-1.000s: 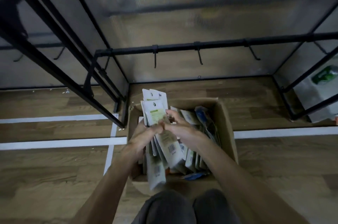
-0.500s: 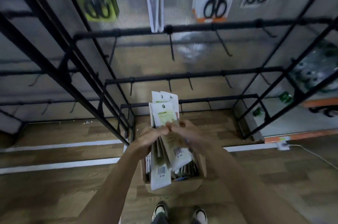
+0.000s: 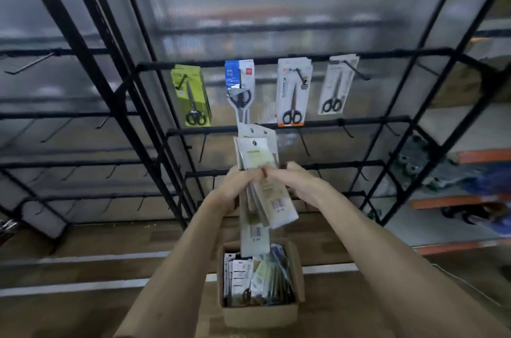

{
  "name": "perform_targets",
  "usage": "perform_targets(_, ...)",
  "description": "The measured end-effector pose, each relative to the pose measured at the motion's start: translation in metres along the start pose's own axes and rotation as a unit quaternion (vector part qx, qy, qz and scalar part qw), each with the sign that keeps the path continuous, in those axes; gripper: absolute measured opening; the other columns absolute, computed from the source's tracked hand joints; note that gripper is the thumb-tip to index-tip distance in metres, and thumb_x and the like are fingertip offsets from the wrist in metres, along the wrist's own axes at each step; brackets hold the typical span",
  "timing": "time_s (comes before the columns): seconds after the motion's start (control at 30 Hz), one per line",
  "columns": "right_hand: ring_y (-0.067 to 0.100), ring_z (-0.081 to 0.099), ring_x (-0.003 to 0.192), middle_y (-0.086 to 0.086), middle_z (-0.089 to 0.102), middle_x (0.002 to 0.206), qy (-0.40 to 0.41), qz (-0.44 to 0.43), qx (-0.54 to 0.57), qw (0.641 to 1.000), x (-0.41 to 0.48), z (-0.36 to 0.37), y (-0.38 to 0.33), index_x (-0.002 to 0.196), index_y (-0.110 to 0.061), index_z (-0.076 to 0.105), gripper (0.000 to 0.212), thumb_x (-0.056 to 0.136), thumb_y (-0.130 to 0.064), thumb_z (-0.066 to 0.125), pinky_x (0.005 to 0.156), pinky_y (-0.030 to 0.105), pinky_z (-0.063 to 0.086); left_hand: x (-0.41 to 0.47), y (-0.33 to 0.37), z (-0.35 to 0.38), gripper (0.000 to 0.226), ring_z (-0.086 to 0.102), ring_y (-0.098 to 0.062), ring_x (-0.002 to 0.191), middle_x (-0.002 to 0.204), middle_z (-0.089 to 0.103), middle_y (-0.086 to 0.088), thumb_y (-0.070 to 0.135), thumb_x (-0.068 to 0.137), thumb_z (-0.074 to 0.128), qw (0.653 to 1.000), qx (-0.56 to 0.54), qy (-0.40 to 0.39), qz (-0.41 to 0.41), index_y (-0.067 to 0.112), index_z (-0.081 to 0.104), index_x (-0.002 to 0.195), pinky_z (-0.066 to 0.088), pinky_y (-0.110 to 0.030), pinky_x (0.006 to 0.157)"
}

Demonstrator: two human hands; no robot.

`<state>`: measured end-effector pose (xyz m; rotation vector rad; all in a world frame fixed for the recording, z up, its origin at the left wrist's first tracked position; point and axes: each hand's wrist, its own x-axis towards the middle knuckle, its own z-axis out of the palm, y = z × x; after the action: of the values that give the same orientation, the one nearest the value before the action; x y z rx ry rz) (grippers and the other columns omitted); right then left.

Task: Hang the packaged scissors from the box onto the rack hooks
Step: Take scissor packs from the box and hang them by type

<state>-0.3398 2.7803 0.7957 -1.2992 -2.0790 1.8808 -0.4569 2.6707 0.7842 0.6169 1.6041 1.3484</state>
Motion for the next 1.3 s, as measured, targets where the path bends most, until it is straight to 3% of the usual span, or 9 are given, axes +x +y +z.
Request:
perform_targets(0.13,0.017,0.06,0.11,0.002,0.059,0.123,0.022,-0.076,0.004,0.997,-0.025,-0.011,-0.008,0.145,-0.014,0.028,0.072,0.092,-0.043,0.068,0.087,0.032,0.051,-0.019,0.01,0.021,0.034,0.075,-0.022,0.079,0.101,0.077,-0.013,-0.005,0.092,0.055,0.998,-0.055,0.036,0.004,0.002,0.067,0.123,0.061,-0.029,0.063)
perform_targets(0.33,0.012,0.071,0.092,0.001,0.069,0.109,-0.036,-0.097,-0.002,0.995,-0.064,-0.037,0.001,0.124,-0.011,0.05,0.068,0.075,-0.041,0.086,0.077,0.03,0.059,-0.05,0.014,0.048,0.037,0.073,-0.034,0.096,0.122,0.07,-0.023,0.018,0.098,0.057,0.984,-0.174,0.03,-0.029,0.004,0.064,0.131,0.061,-0.039,0.069)
perform_targets(0.43,0.013,0.073,0.083,0.003,0.075,0.097,-0.021,-0.122,0.012,0.992,-0.072,-0.053,0.005,0.101,-0.012,0.07,0.028,0.079,-0.019,0.085,0.07,0.026,0.058,-0.062,0.012,0.062,0.036,0.073,-0.033,0.1,0.118,0.073,-0.018,0.035,0.099,0.058,0.979,-0.203,0.01,-0.031,0.011,0.07,0.123,0.058,-0.045,0.085)
perform_targets(0.6,0.03,0.073,0.092,0.013,0.074,0.1,0.098,-0.077,0.144,0.982,-0.062,-0.077,0.016,0.098,-0.002,0.066,0.023,0.08,-0.007,0.08,0.083,0.051,0.06,-0.065,0.013,0.074,0.027,0.077,-0.029,0.087,0.109,0.076,-0.016,0.019,0.099,0.057,0.978,-0.208,-0.002,-0.03,0.009,0.069,0.121,0.059,-0.041,0.073)
perform_targets(0.7,0.033,0.073,0.091,0.015,0.074,0.104,0.078,-0.058,0.204,0.974,-0.056,-0.09,0.015,0.111,-0.004,0.061,0.033,0.082,-0.002,0.076,0.078,0.054,0.06,-0.048,0.018,0.075,0.023,0.077,-0.029,0.081,0.104,0.077,-0.016,0.01,0.099,0.056,0.981,-0.193,0.009,-0.034,0.006,0.068,0.118,0.061,-0.037,0.062)
perform_targets(0.9,0.03,0.069,0.093,0.012,0.07,0.107,0.12,-0.084,0.212,0.966,-0.033,-0.118,-0.006,0.125,-0.006,0.056,0.04,0.087,0.006,0.062,0.072,0.042,0.057,-0.001,0.029,0.068,0.028,0.074,-0.038,0.099,0.111,0.075,-0.02,0.005,0.096,0.059,0.984,-0.171,0.036,-0.024,0.003,0.067,0.123,0.059,-0.05,0.082)
perform_targets(1.1,0.012,0.058,0.095,0.003,0.059,0.11,0.114,-0.118,-0.06,0.985,-0.01,-0.094,-0.028,0.117,-0.013,0.046,0.024,0.097,-0.023,0.056,0.08,0.032,0.049,0.036,0.043,0.071,0.022,0.076,-0.033,0.09,0.104,0.077,-0.018,-0.001,0.096,0.056,0.986,-0.16,0.035,0.025,0.002,0.071,0.113,0.062,-0.044,0.076)
perform_targets(1.23,0.01,0.06,0.106,-0.002,0.06,0.121,0.08,-0.113,-0.087,0.987,0.014,-0.08,-0.028,0.119,-0.014,0.051,0.065,0.085,-0.068,0.06,0.083,0.027,0.05,0.052,0.042,0.06,0.026,0.07,-0.044,0.103,0.107,0.074,-0.024,0.003,0.093,0.061,0.989,-0.139,0.034,0.032,-0.001,0.071,0.117,0.059,-0.051,0.09)
perform_targets(1.3,0.003,0.058,0.096,-0.001,0.062,0.119,0.098,-0.117,-0.079,0.985,0.022,-0.086,-0.028,0.109,-0.018,0.054,0.043,0.089,-0.054,0.067,0.073,0.019,0.045,0.06,0.037,0.049,0.026,0.069,-0.045,0.105,0.108,0.074,-0.024,0.004,0.094,0.061,0.988,-0.15,0.041,0.017,-0.001,0.07,0.118,0.058,-0.054,0.093)
